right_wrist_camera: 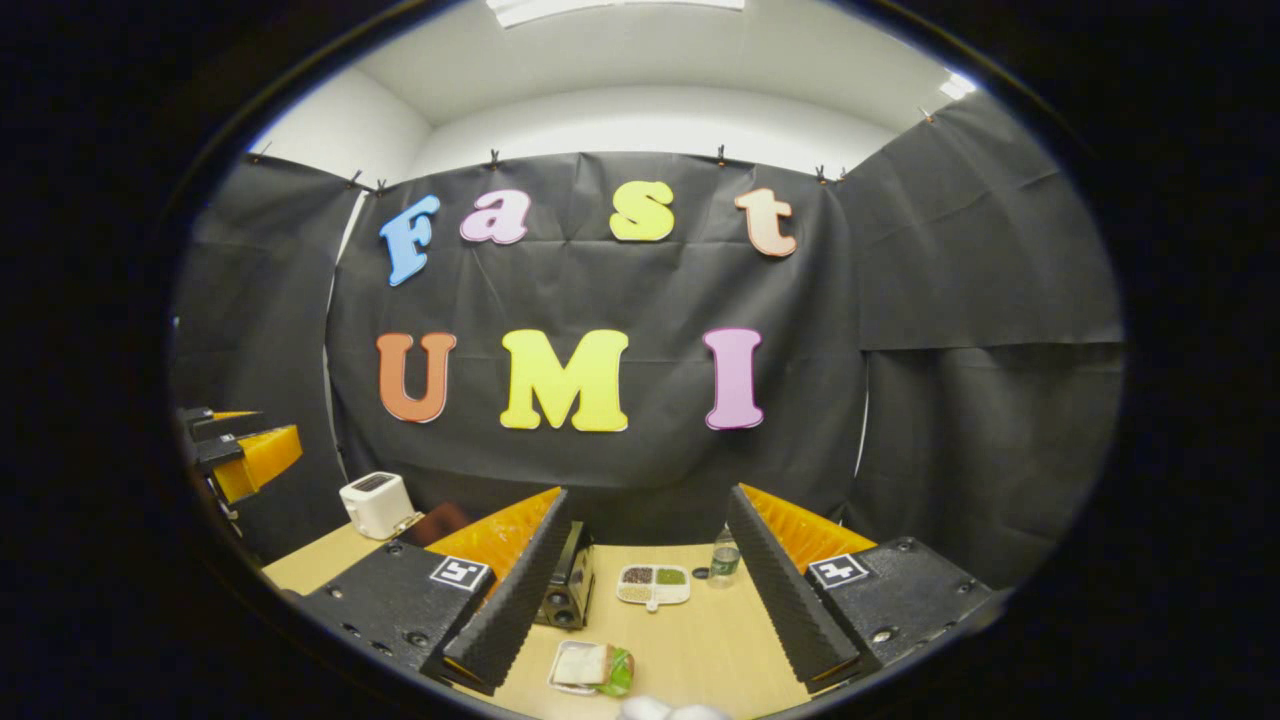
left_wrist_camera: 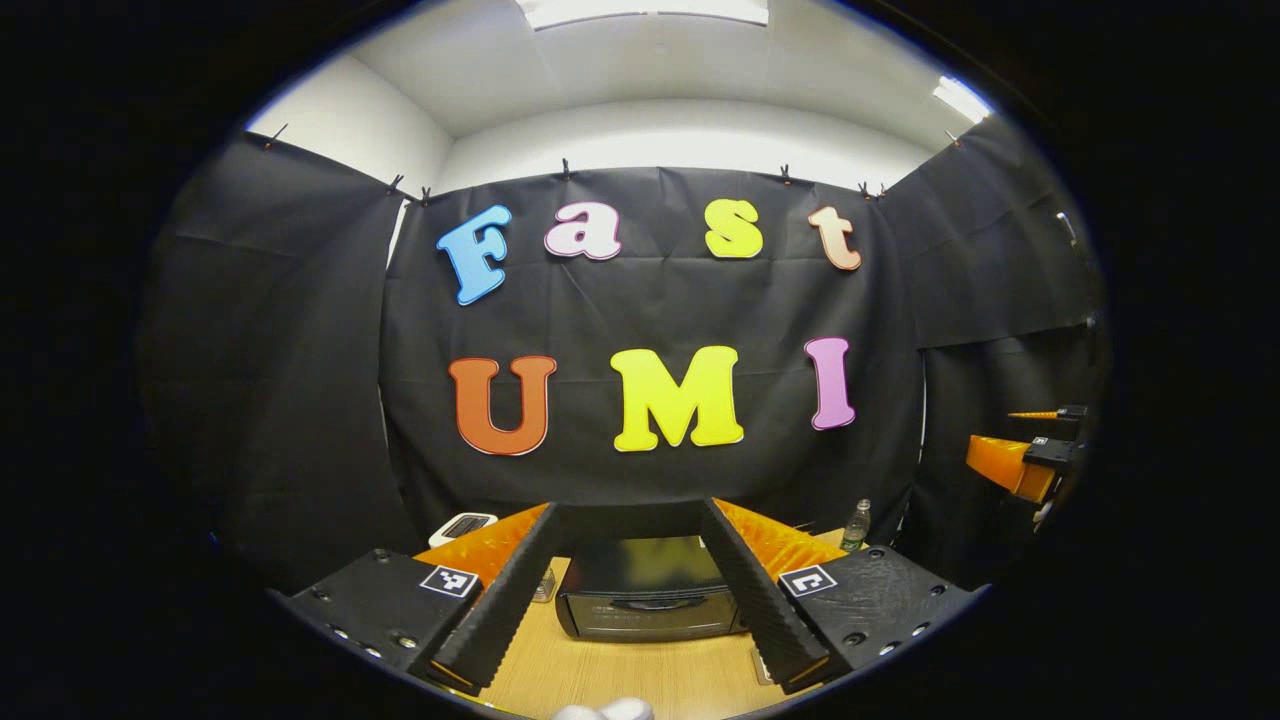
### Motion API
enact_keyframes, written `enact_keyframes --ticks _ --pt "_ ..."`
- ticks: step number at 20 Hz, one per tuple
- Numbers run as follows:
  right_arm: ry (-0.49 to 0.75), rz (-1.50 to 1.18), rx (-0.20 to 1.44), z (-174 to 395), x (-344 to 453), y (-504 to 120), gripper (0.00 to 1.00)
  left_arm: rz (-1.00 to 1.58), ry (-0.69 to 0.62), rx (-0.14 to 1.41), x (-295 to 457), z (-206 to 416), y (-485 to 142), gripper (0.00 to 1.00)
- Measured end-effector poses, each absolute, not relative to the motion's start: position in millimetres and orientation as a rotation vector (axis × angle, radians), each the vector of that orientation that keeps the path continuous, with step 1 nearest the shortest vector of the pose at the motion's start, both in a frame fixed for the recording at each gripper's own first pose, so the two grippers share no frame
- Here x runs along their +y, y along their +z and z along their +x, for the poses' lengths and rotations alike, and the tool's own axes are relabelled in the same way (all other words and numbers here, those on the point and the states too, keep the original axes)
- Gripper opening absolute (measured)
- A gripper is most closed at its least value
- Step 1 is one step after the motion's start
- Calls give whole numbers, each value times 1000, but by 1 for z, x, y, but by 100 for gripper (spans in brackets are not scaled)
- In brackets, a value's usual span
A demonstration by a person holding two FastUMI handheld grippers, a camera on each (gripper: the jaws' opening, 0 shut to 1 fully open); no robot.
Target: Open the electric oven with the left hand, put the food in, and close the electric oven.
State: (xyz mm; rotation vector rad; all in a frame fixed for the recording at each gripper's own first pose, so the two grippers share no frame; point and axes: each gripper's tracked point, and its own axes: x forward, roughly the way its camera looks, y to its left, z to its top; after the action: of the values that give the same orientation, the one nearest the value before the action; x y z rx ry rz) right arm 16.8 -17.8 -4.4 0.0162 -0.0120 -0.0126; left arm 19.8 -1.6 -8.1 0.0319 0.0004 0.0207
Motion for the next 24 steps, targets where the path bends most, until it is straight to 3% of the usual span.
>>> enact_keyframes --ticks 8,9,10,24 --pt "3 -1 -20 17 -30 -11 95 16 17 30 -9 47 -69 94" --pt "2 -10 -21 16 -33 -11 100 17 19 43 -11 52 -81 94" --pt "-1 -18 -21 15 -36 -11 95 22 18 48 -13 58 -93 94" --pt "-55 -43 73 31 -74 -53 95 27 -2 188 -39 175 -245 95"
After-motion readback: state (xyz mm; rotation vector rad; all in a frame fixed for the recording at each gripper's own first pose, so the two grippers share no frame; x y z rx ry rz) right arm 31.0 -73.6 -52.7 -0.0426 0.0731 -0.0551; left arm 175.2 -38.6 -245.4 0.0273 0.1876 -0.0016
